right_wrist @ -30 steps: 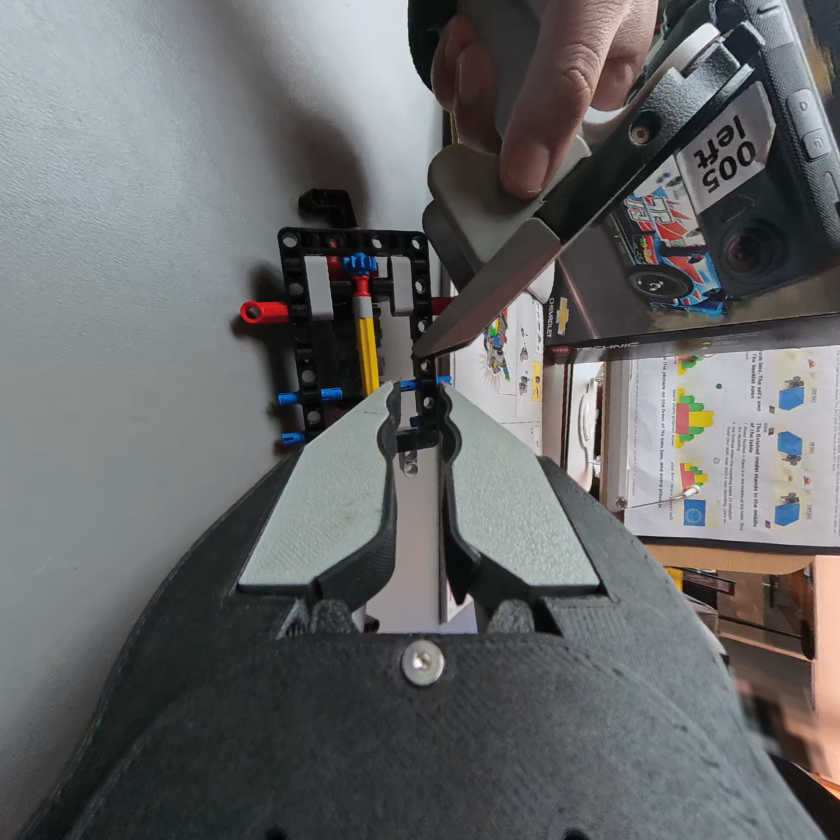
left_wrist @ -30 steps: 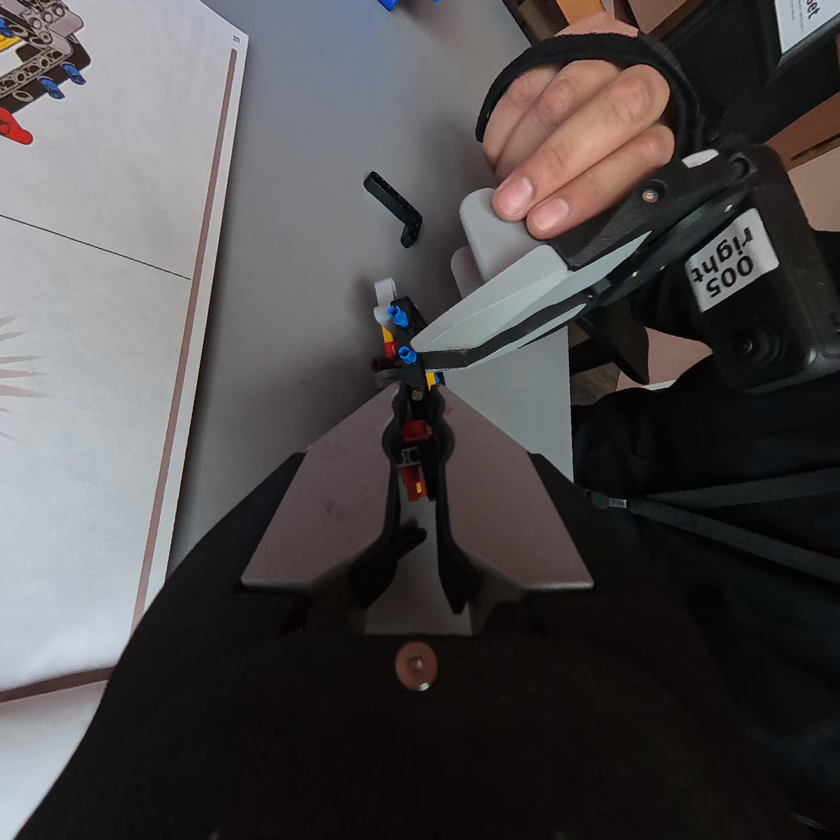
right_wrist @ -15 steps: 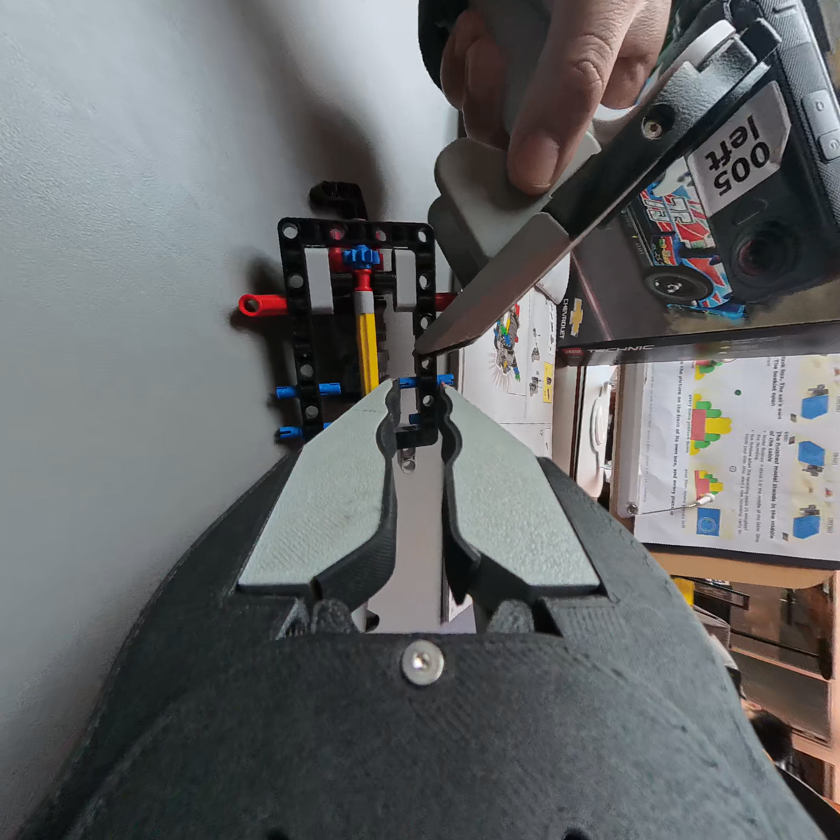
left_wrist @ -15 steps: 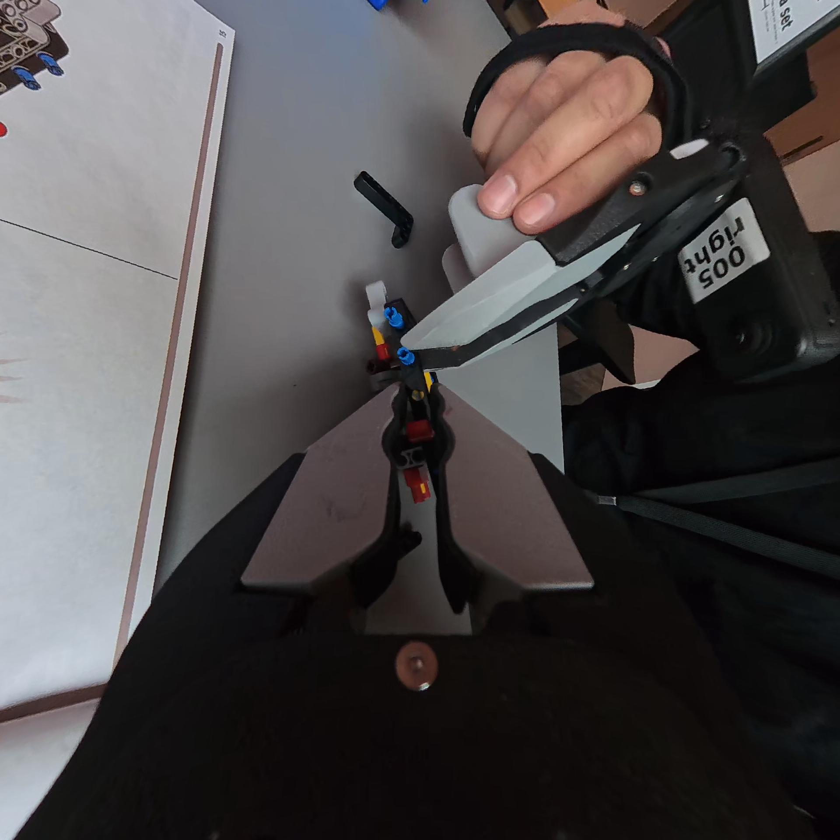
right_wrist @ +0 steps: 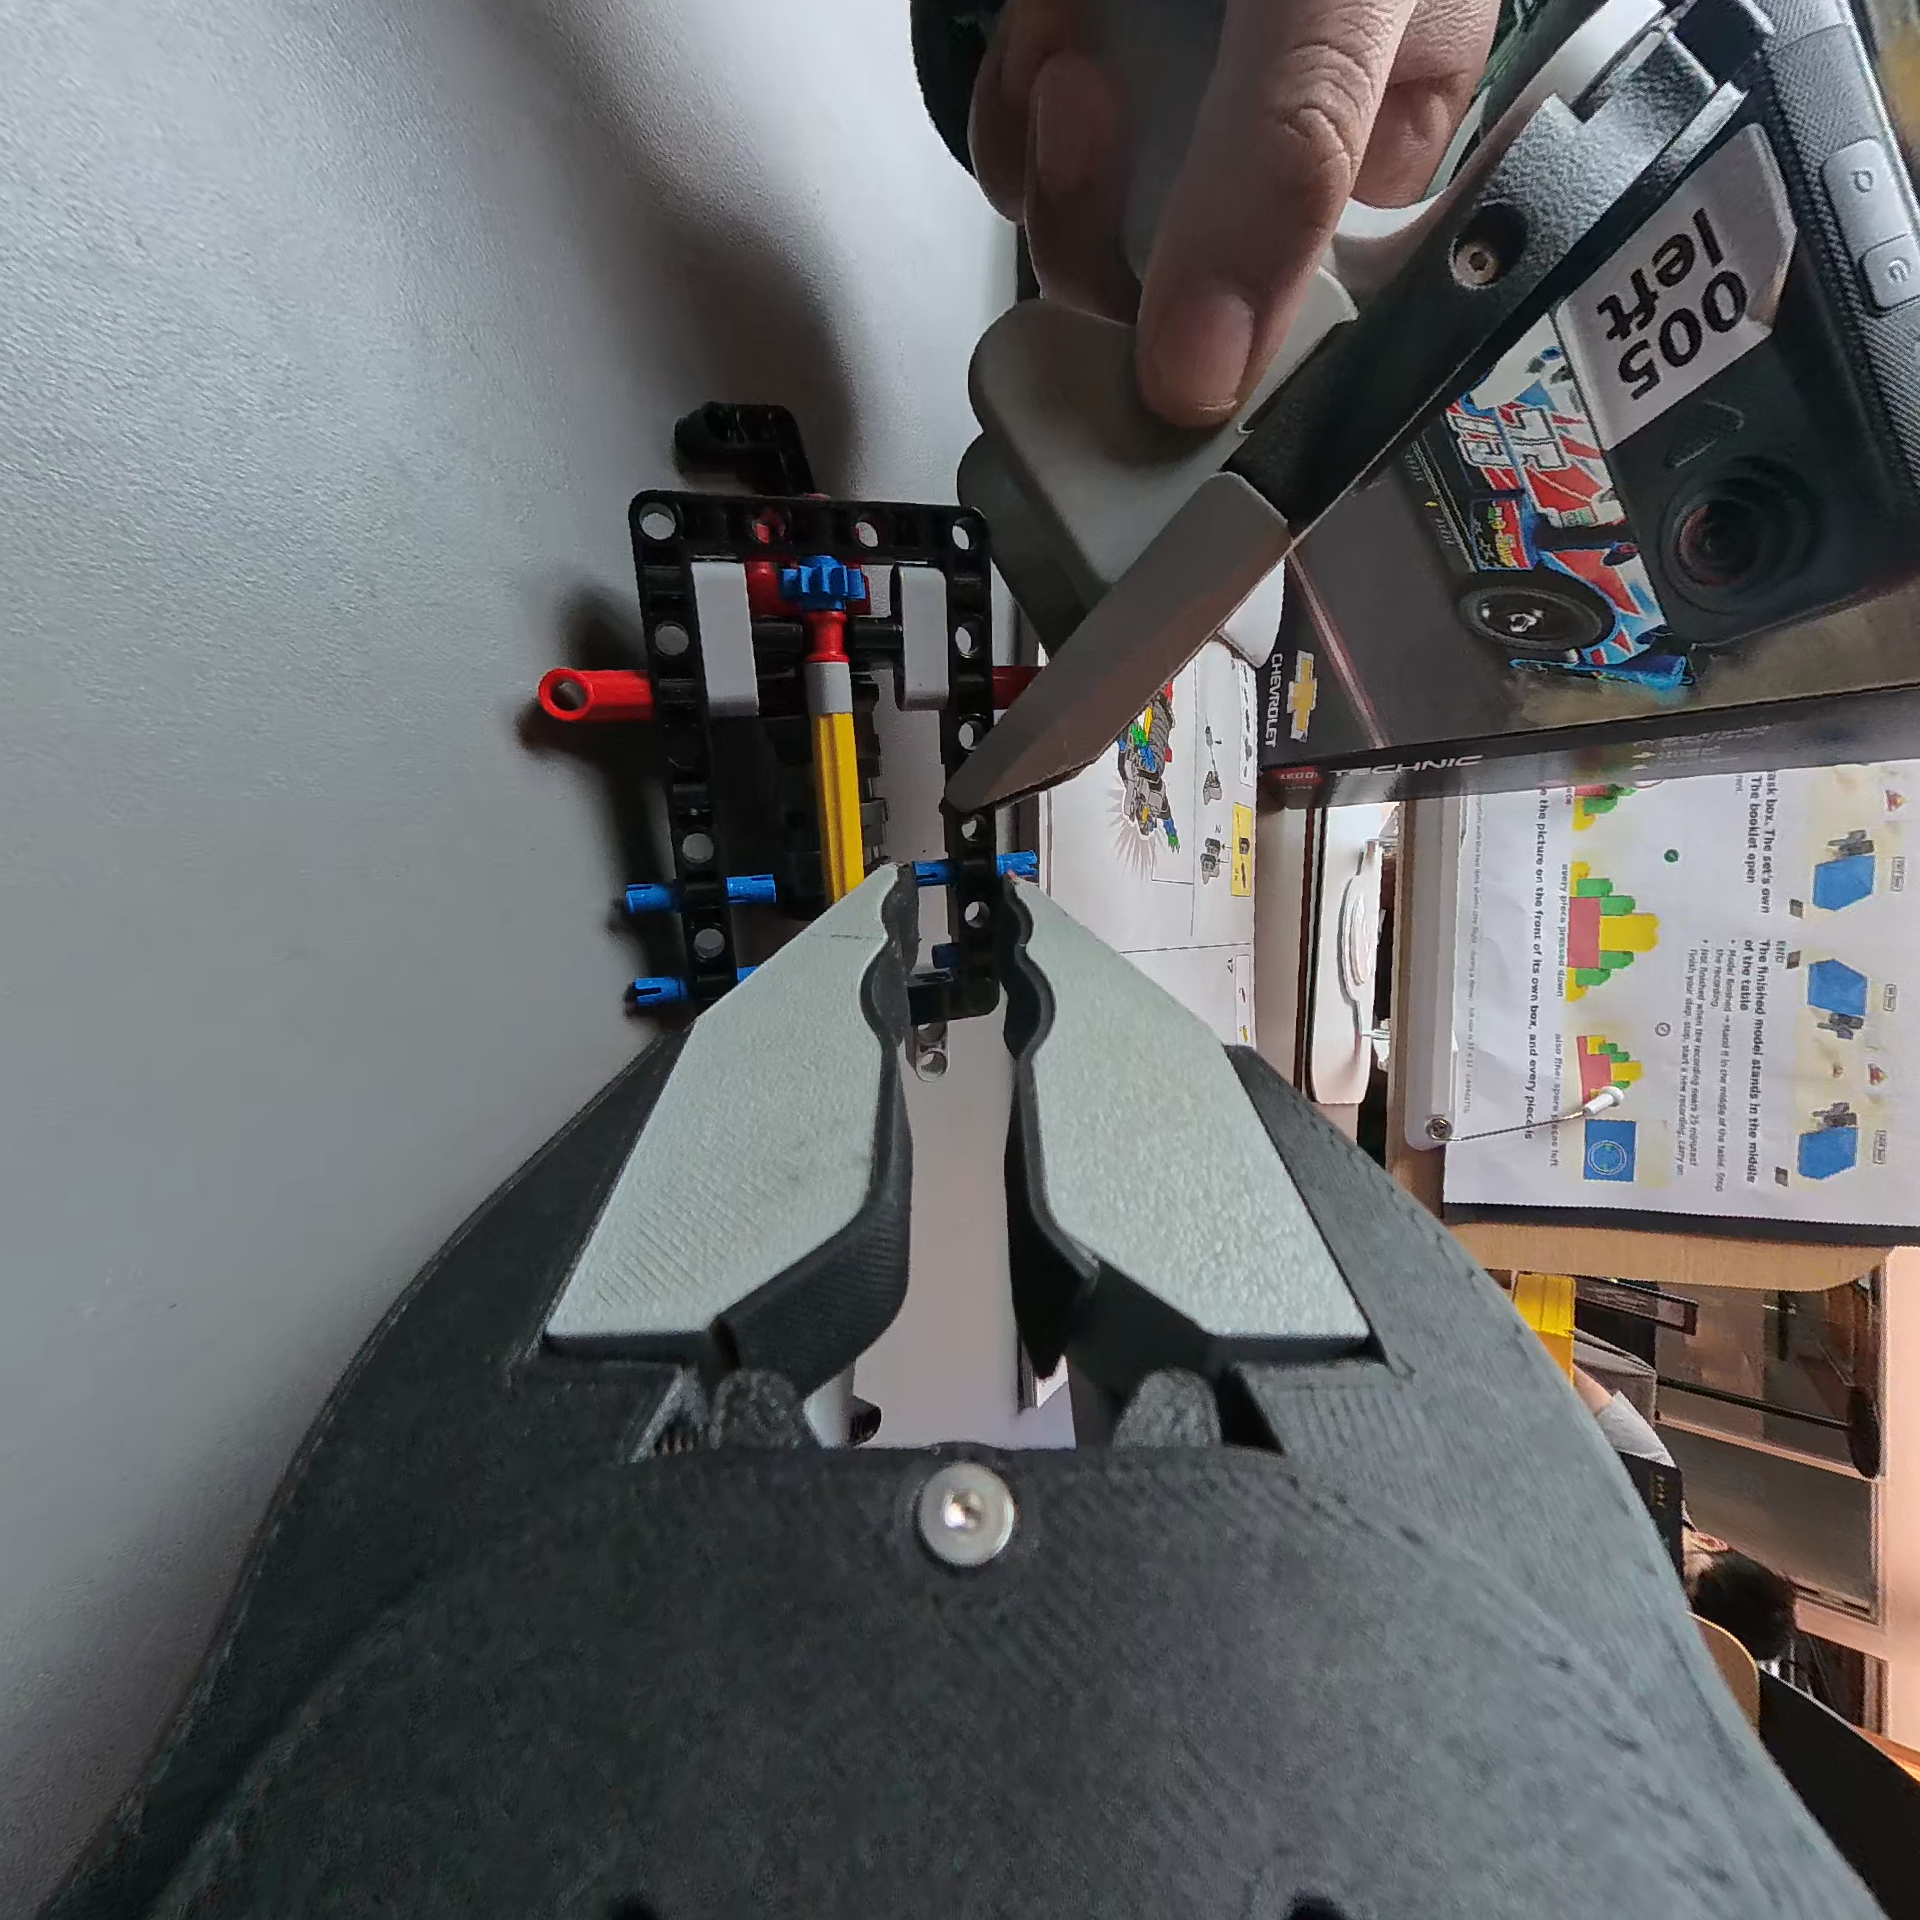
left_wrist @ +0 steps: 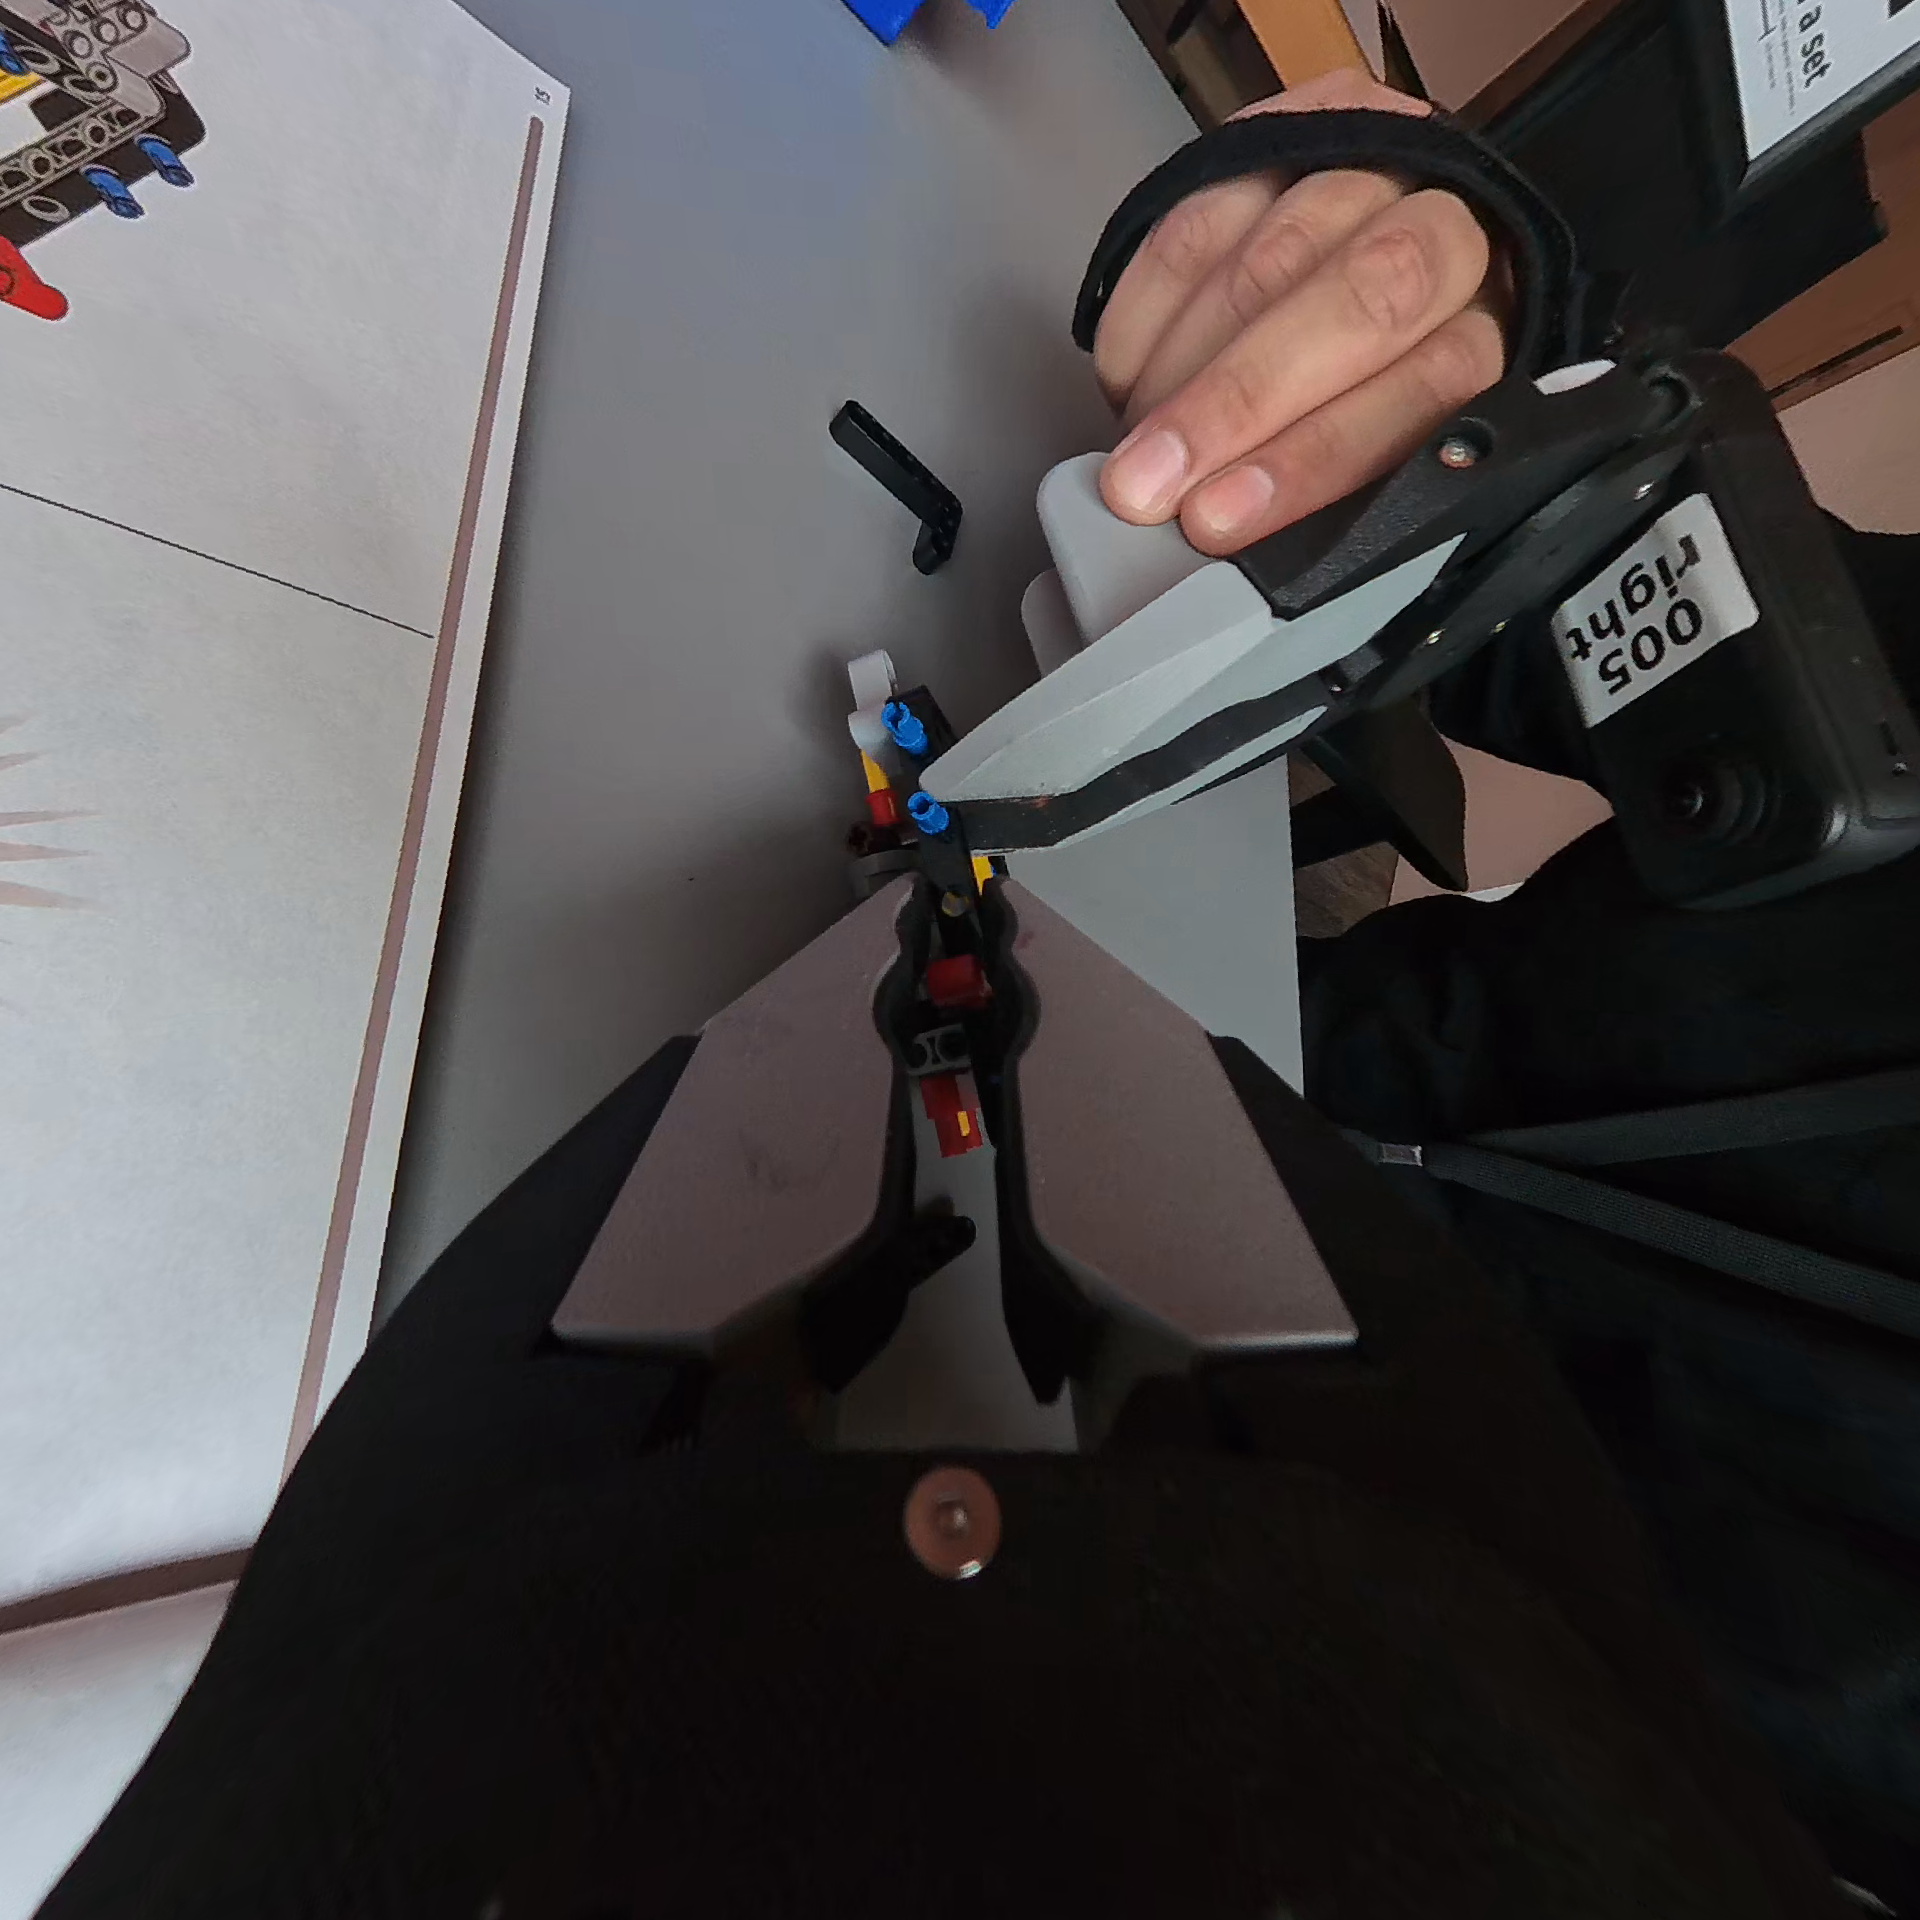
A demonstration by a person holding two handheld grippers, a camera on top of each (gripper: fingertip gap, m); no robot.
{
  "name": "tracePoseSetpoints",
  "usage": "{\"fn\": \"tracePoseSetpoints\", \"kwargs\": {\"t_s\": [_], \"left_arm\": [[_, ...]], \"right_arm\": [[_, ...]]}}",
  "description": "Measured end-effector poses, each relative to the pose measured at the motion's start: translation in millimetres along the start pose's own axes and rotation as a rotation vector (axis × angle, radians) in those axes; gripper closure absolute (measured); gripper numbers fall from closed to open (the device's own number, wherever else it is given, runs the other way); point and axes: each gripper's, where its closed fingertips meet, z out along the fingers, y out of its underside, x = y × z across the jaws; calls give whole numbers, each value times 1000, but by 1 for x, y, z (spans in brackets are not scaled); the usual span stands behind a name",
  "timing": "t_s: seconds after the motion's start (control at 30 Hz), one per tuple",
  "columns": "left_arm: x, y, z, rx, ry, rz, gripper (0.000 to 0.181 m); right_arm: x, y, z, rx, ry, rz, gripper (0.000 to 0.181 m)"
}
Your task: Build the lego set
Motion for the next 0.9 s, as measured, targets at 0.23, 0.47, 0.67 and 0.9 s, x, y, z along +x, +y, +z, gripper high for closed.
{"fn": "tracePoseSetpoints", "kwargs": {"t_s": [0.23, 0.47, 0.67, 0.9], "left_arm": [[0, 1, 0, -2, -1, -1, 174], [0, 1, 0, -2, -3, -1, 174], [0, 1, 0, -3, -3, -2, 174], [0, 1, 0, -3, -2, -3, 174]], "right_arm": [[1, 0, 1, -5, 10, -5, 170], [1, 0, 1, -7, 13, -5, 171], [2, 0, 1, -10, 20, -9, 171], [3, 0, 2, -11, 23, -9, 171]]}}
